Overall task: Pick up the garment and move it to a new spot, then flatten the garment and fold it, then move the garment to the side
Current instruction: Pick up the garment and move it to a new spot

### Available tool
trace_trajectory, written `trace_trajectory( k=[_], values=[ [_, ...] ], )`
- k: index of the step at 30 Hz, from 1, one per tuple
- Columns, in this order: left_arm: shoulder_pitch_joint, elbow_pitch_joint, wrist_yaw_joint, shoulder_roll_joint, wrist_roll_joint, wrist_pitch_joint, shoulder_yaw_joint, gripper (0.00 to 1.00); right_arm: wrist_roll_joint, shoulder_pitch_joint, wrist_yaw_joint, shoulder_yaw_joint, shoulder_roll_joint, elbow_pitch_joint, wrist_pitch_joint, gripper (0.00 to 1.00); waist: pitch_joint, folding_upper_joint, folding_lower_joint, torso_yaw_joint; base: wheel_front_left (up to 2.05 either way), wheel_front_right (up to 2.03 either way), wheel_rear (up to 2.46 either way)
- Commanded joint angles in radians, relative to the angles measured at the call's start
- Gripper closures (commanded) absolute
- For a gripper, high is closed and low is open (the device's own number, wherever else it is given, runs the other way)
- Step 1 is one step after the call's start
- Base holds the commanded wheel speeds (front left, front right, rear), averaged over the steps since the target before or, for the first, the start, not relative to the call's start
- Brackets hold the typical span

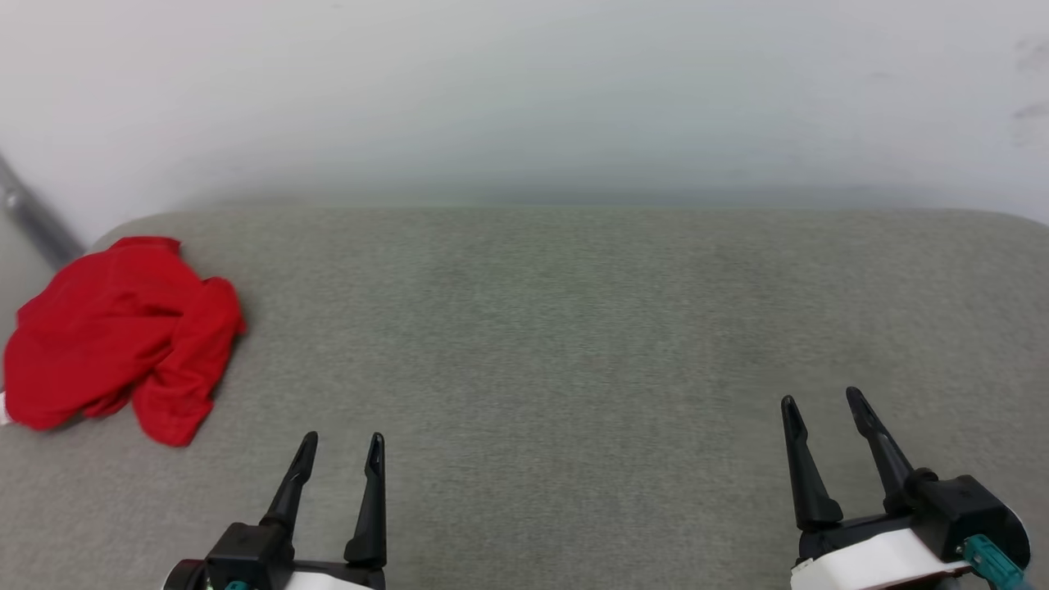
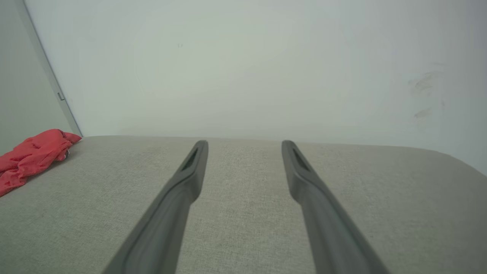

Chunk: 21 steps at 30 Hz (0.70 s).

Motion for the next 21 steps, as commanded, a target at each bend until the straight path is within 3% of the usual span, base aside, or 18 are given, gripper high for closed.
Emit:
trace_trajectory(
  k=[1, 7, 21],
  values=[
    [-0.008, -0.001, -0.001, -0.001, 0.005, -0.003, 0.007, 0.00, 0.003, 0.005, 0.000, 0.002, 0.003, -0.005, -0.002, 0.00, 0.002, 0.0000, 0.0000, 0.028, 0.00, 0.00, 0.00],
    [-0.001, -0.011, 0.012, -0.001, 0.010, -0.003, 0.043, 0.00, 0.003, 0.011, 0.000, 0.043, 0.003, -0.006, -0.002, 0.00, -0.002, 0.0000, 0.0000, 0.118, 0.00, 0.00, 0.00],
    [0.024, -0.022, -0.005, -0.001, 0.030, -0.003, 0.060, 0.00, -0.004, 0.011, 0.000, 0.118, 0.003, 0.003, -0.002, 0.00, -0.018, 0.0000, 0.0000, 0.315, 0.00, 0.00, 0.00]
  ],
)
